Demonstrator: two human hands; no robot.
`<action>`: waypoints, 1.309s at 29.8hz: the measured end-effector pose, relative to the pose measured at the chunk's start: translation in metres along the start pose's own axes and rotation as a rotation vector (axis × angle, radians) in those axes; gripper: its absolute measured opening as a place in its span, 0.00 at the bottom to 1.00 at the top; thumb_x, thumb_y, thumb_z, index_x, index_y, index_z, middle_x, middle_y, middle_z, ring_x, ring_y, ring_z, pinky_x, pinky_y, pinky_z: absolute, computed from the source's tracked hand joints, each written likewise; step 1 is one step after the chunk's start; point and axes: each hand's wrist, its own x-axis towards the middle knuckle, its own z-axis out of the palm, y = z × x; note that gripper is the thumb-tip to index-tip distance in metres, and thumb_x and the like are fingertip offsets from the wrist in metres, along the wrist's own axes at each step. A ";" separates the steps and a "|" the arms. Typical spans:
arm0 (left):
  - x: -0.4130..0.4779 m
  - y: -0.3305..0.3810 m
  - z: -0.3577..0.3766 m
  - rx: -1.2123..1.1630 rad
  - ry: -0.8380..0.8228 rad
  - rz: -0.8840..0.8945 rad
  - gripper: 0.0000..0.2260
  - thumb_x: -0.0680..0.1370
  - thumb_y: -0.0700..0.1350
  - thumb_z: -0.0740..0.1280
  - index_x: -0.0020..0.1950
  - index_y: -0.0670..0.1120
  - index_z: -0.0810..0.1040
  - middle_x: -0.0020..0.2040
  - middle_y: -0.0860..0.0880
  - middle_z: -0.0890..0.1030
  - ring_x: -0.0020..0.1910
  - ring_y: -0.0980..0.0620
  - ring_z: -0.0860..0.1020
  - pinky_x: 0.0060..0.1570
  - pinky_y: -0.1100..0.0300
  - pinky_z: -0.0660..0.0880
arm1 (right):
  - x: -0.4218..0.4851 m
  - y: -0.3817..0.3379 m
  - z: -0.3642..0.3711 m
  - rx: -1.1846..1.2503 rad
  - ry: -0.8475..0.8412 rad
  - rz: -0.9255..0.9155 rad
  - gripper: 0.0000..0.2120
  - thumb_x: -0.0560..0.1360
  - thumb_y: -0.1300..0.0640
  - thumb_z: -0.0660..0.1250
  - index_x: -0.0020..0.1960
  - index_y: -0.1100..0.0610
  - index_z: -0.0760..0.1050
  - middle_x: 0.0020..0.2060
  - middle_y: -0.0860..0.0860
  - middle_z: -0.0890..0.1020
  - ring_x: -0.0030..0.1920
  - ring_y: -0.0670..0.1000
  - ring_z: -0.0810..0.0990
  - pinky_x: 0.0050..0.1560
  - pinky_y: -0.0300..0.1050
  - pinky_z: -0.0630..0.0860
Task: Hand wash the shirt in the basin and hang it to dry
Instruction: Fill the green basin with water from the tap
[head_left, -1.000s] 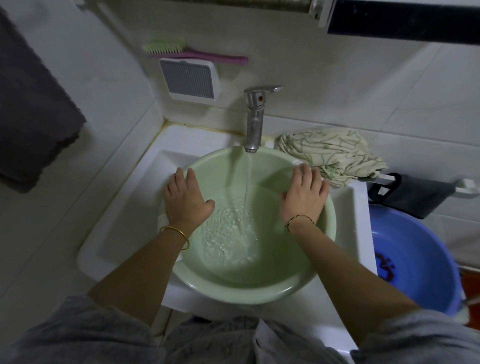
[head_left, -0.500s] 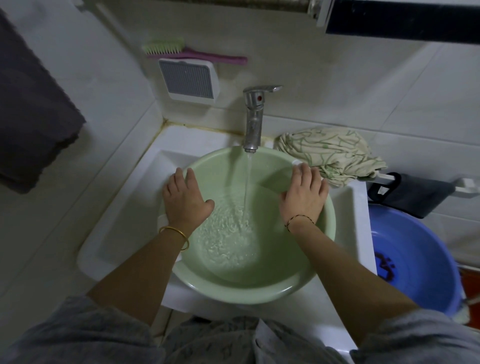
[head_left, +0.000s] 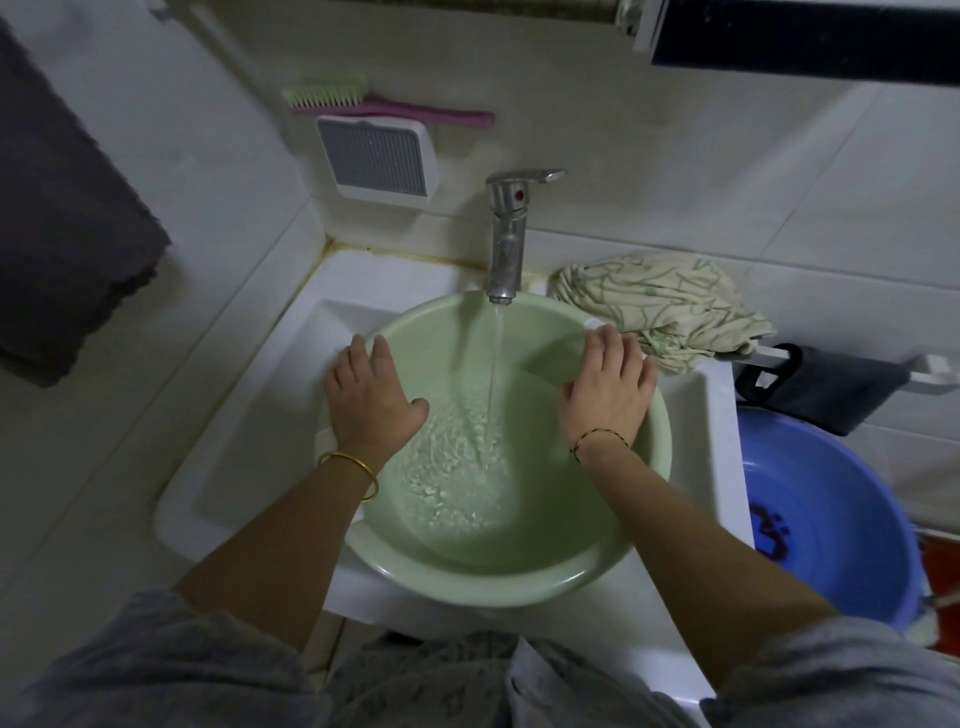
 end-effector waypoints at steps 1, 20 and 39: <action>0.000 0.000 0.000 0.002 -0.001 -0.002 0.41 0.66 0.52 0.70 0.74 0.41 0.58 0.74 0.39 0.59 0.72 0.39 0.59 0.68 0.46 0.57 | 0.000 0.000 0.000 0.004 0.004 0.000 0.34 0.73 0.52 0.66 0.75 0.58 0.56 0.73 0.54 0.61 0.74 0.57 0.54 0.74 0.58 0.48; 0.000 0.000 0.000 -0.014 0.005 -0.002 0.41 0.66 0.52 0.71 0.74 0.40 0.59 0.74 0.38 0.60 0.72 0.38 0.59 0.68 0.46 0.57 | 0.000 0.000 -0.001 -0.022 -0.012 -0.006 0.34 0.75 0.51 0.64 0.76 0.57 0.54 0.74 0.53 0.58 0.75 0.57 0.52 0.74 0.58 0.47; 0.000 -0.001 0.001 -0.005 0.009 -0.002 0.41 0.66 0.51 0.71 0.74 0.40 0.59 0.74 0.38 0.60 0.71 0.39 0.60 0.68 0.46 0.57 | 0.000 0.000 0.002 -0.030 -0.001 -0.008 0.34 0.74 0.51 0.64 0.75 0.57 0.55 0.73 0.53 0.60 0.74 0.57 0.54 0.74 0.58 0.49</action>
